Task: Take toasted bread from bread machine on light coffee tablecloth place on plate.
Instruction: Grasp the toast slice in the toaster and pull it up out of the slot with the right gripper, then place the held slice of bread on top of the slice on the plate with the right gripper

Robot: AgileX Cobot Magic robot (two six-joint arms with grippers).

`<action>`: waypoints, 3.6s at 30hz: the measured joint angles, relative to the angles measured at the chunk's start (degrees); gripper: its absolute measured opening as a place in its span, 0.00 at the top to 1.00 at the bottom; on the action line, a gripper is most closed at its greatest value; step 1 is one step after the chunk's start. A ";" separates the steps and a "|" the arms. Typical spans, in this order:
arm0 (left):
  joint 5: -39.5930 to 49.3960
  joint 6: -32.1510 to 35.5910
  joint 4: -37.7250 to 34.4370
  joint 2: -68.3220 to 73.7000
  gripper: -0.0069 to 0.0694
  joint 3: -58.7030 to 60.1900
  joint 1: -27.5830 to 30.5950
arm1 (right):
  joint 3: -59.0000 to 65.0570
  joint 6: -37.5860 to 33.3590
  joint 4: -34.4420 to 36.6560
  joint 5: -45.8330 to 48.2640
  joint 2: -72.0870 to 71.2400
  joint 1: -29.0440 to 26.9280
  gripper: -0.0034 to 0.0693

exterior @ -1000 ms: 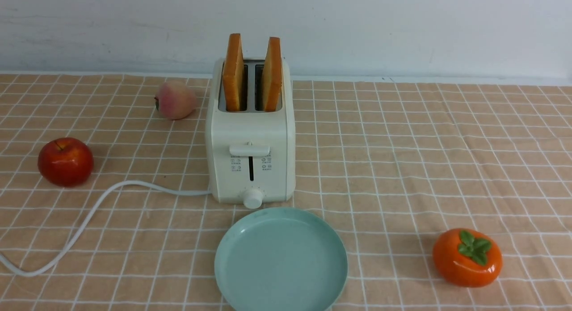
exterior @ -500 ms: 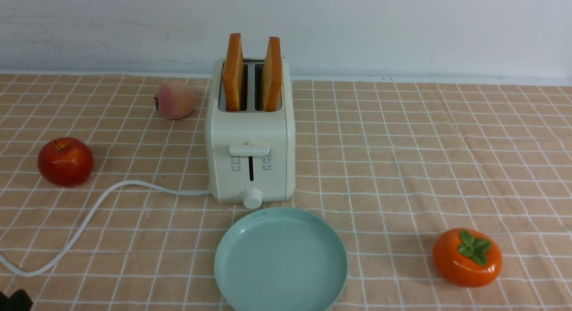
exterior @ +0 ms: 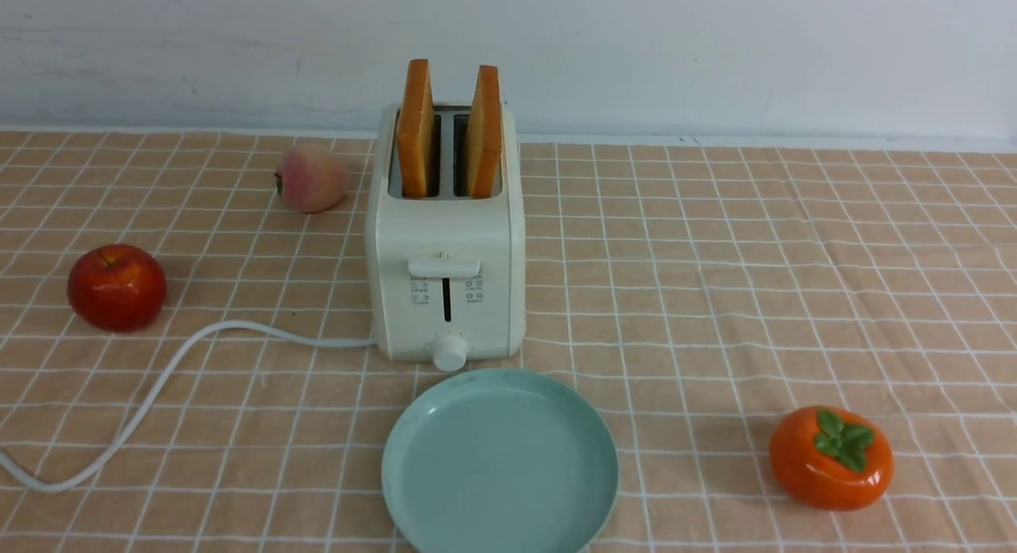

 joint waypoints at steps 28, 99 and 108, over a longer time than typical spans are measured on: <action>75.45 12.71 -3.76 64.12 0.59 -38.71 0.00 | -25.51 -12.25 6.85 45.71 53.88 10.82 0.62; 77.70 12.73 -6.38 56.72 0.59 -38.78 0.00 | -68.00 -53.44 46.12 87.59 86.82 19.20 0.79; 77.70 12.73 -6.51 56.72 0.59 -38.78 0.00 | -39.74 -60.02 71.34 64.87 87.29 19.25 0.79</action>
